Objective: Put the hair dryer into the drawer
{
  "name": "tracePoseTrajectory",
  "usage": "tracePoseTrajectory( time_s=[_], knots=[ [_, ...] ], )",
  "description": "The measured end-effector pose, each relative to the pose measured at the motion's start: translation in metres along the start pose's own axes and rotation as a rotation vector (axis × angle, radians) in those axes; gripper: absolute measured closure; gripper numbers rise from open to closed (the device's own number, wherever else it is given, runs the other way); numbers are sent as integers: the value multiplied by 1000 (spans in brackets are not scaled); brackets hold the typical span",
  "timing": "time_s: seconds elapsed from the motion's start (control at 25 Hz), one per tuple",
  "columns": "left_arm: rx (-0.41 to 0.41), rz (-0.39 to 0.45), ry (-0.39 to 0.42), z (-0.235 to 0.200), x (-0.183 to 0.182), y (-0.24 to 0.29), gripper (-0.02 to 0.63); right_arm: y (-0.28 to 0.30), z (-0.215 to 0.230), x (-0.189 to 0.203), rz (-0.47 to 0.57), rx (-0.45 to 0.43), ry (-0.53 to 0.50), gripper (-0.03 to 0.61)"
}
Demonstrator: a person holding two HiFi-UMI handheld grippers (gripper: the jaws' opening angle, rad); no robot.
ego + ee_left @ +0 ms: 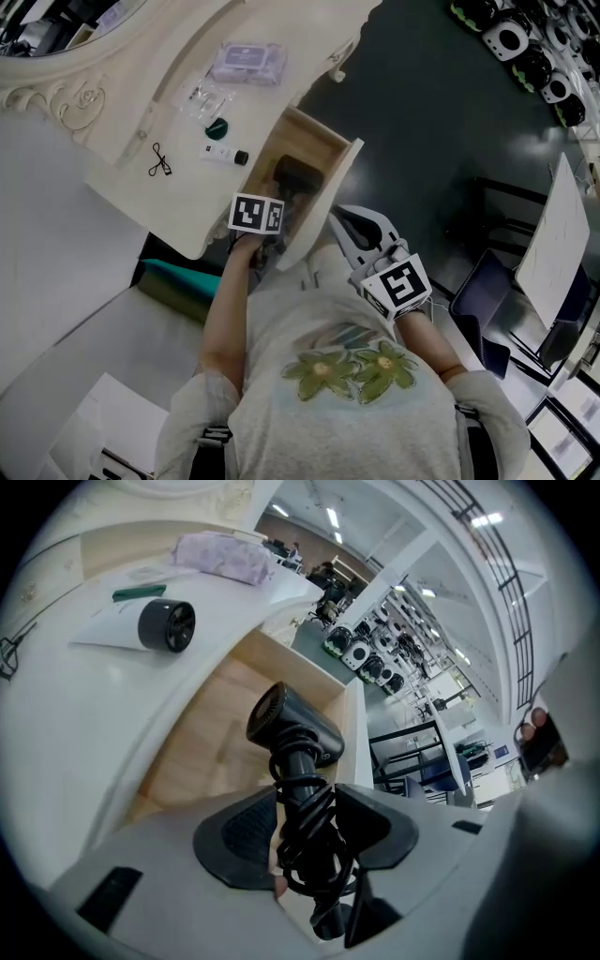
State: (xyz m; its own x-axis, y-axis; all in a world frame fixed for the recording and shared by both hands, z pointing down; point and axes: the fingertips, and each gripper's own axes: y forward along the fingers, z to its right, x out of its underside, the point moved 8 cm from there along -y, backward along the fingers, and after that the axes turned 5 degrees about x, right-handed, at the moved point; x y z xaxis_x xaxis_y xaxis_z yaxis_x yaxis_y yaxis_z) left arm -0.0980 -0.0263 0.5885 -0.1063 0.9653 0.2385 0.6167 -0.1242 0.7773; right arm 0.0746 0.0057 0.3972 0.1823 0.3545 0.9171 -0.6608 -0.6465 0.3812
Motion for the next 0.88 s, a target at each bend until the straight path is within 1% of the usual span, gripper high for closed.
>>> tracePoseTrajectory(
  time_s=[0.24, 0.48, 0.88],
  knots=[
    [-6, -12, 3, -2, -11, 6, 417, 4, 2, 2, 0, 5, 10, 552],
    [-3, -7, -12, -4, -19, 11, 423, 8, 4, 4, -5, 8, 18, 552],
    [25, 31, -55, -4, -33, 18, 426, 9, 8, 6, -18, 6, 14, 552]
  ],
)
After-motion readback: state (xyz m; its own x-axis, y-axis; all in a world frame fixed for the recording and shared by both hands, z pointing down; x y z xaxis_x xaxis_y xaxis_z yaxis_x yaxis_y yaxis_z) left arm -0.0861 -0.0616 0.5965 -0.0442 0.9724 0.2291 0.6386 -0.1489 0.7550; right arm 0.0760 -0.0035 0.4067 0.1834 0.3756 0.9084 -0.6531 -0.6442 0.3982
